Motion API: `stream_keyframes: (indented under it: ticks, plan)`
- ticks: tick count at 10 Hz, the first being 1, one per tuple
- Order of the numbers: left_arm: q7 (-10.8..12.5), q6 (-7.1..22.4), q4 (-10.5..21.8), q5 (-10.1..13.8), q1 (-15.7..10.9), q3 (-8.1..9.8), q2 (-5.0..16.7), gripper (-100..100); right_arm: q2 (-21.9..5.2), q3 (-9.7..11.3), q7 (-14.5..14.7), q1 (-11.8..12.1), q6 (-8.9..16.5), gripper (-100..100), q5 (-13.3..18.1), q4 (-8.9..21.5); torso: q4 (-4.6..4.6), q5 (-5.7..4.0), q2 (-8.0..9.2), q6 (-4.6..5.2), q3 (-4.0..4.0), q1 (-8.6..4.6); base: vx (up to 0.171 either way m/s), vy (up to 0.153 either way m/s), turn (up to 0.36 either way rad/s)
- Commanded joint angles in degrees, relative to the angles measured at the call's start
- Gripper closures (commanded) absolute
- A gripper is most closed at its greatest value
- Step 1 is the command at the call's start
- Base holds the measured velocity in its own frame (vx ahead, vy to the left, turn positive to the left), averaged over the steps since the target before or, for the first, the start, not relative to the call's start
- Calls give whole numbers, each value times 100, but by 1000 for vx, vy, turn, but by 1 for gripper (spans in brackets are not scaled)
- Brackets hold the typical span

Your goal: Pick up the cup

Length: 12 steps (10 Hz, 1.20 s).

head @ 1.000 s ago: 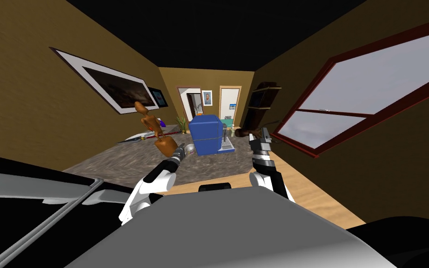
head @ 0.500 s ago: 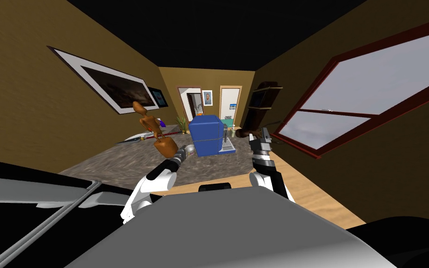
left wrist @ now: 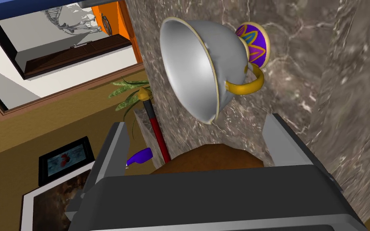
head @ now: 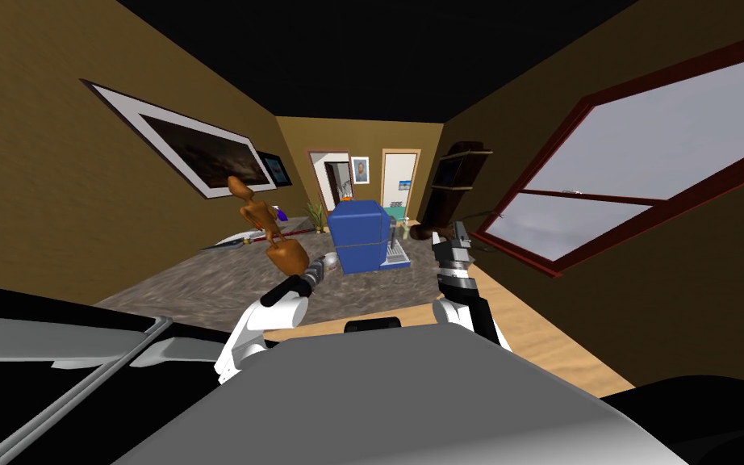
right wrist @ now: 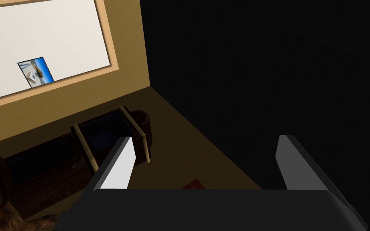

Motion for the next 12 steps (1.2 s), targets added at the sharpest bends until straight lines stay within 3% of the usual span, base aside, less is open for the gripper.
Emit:
stream_keyframes:
  ticks: [1,7,8,9,10,12]
  plan:
    - [1,286,2,9,6,-27,32,-100,0,0,0,0,0,0,0,0,0,0,0,0,0,0,68,15,2]
    - [15,1000,142,6,40,-118,111,-100,0,0,0,0,0,0,0,0,-2,0,-6,0,-4,-2,63,11,-10]
    - [14,919,117,-23,22,-127,83,-100,0,0,0,0,0,0,0,0,-3,1,-10,0,-6,4,36,13,-5]
    - [15,935,128,-26,24,-132,83,0,0,0,0,0,0,0,0,0,-1,0,1,0,-1,1,6,2,1]
    - [28,896,301,34,-87,-2,134,-100,0,0,0,0,0,0,0,0,2,0,11,0,5,-2,-22,-13,-132]
    - [53,821,618,152,-308,256,236,-100,0,1,0,-2,0,0,0,0,7,-3,38,2,21,-13,-84,-31,-195]
